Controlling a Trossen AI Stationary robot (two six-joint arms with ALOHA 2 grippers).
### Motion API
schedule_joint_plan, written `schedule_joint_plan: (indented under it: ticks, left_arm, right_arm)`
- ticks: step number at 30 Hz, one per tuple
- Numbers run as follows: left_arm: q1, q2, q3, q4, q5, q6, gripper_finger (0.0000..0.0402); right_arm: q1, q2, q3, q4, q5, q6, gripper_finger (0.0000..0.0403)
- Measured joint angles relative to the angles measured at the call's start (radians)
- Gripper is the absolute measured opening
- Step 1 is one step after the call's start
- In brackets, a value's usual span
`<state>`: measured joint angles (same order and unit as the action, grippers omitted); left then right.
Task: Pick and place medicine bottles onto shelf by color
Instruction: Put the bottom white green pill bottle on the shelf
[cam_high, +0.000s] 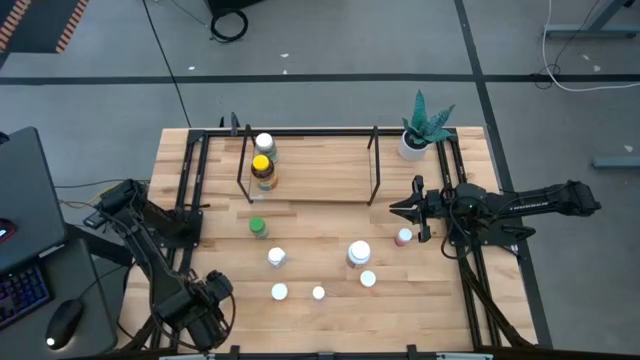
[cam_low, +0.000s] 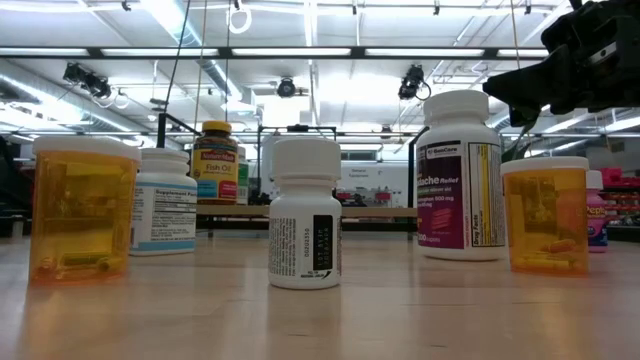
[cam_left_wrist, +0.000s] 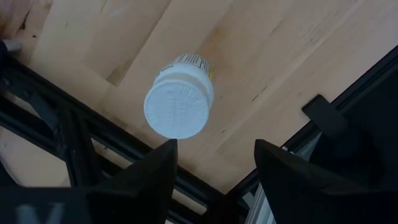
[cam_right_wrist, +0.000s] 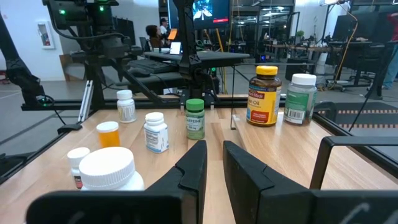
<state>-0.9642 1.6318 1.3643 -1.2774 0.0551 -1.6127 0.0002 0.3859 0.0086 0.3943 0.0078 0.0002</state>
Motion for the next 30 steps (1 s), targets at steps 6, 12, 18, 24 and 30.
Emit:
schedule_joint_plan:
  ticks: [6,12,18,24,30]
  left_arm:
    - [0.0,0.0,0.0,0.0,0.0,0.0,0.0228]
    - [0.0,0.0,0.0,0.002,0.0,-0.001,0.0228]
    - [0.002,0.0,0.0,0.002,-0.003,-0.027,0.0227]
    - [0.002,0.0,0.0,0.005,-0.003,-0.058,0.022]
    - [0.002,0.0,0.0,0.006,-0.003,-0.059,0.0224]
  right_arm:
    - [0.0,0.0,0.0,0.0,0.0,0.0,0.0062]
    - [0.0,0.0,0.0,0.0,0.0,0.0,0.0062]
    - [0.0,0.0,0.0,0.0,0.0,0.0,0.0062]
    - [0.0,0.0,0.0,0.0,0.0,0.0,0.0062]
    - [0.0,0.0,0.0,0.0,0.0,0.0,0.0062]
